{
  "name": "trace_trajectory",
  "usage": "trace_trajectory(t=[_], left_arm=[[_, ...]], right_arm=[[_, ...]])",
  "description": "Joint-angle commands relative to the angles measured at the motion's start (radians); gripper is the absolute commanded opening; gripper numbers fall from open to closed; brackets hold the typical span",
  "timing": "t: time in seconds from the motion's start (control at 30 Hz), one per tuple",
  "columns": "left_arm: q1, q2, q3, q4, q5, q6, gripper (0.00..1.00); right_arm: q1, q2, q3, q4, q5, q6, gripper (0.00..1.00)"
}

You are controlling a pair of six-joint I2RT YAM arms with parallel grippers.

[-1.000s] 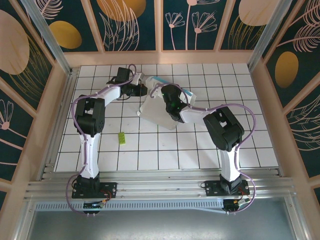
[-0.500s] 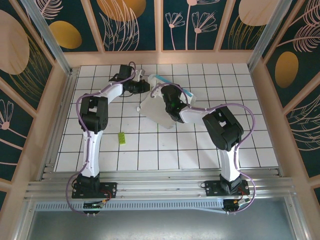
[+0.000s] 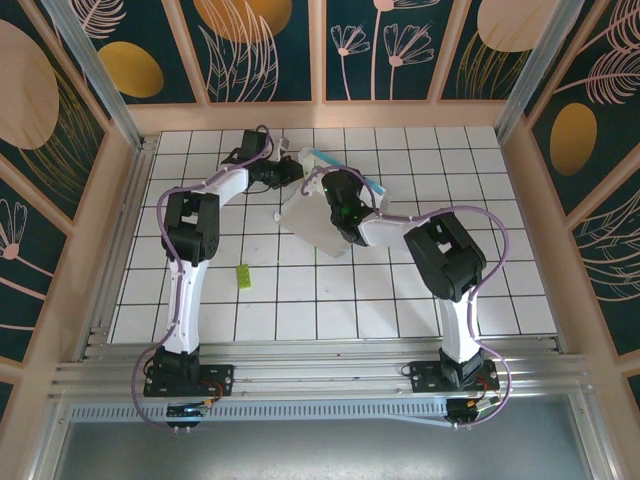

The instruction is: Fold the paper box

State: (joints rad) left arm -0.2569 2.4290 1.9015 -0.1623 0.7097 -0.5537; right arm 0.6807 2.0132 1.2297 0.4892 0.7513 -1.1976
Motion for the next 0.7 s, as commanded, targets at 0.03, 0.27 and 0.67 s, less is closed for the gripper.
trace_trajectory(t=[0.03,0.27,0.67], left_arm=[[-0.034,0.001,0.089,-0.01,0.082,0.046,0.14],[-0.05,0.015,0.123,-0.029,0.092,0.103,0.15],[-0.066,0.03,0.126,0.09,0.18,0.02,0.14]], right_arm=[[0.026,0.049,-0.012,-0.075,-0.072,0.015,0.08],[0.028,0.052,-0.006,-0.083,-0.077,0.02,0.08],[0.022,0.038,0.006,-0.141,-0.108,0.093,0.08]])
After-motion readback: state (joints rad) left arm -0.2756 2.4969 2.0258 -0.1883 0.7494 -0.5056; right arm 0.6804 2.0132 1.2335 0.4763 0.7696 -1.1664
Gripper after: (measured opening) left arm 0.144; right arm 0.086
